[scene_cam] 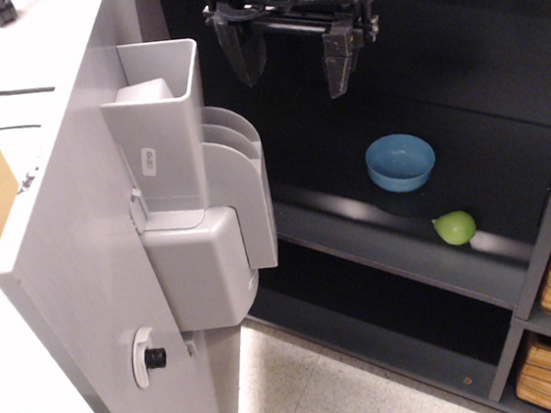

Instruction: Close fridge

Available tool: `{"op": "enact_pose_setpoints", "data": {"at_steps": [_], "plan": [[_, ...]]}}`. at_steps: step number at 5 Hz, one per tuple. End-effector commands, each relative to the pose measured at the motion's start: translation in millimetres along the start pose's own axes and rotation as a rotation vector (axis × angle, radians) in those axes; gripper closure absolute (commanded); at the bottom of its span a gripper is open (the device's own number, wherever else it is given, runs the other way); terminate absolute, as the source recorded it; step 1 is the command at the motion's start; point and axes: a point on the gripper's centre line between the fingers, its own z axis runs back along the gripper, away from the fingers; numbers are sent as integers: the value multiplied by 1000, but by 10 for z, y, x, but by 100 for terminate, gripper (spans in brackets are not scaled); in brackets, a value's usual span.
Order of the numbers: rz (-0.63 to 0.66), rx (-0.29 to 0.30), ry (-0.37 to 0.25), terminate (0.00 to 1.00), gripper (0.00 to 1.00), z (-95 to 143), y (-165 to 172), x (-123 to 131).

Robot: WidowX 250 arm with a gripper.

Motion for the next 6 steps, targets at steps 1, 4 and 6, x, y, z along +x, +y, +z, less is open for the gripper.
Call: {"op": "enact_pose_setpoints", "data": {"at_steps": [1,4,6], "plan": [[0,0,0,0,0,0,0,0],[-2,-18,-38,0,0,741,211,-262],[55,-13,-67,0,0,996,462,-634]]}}
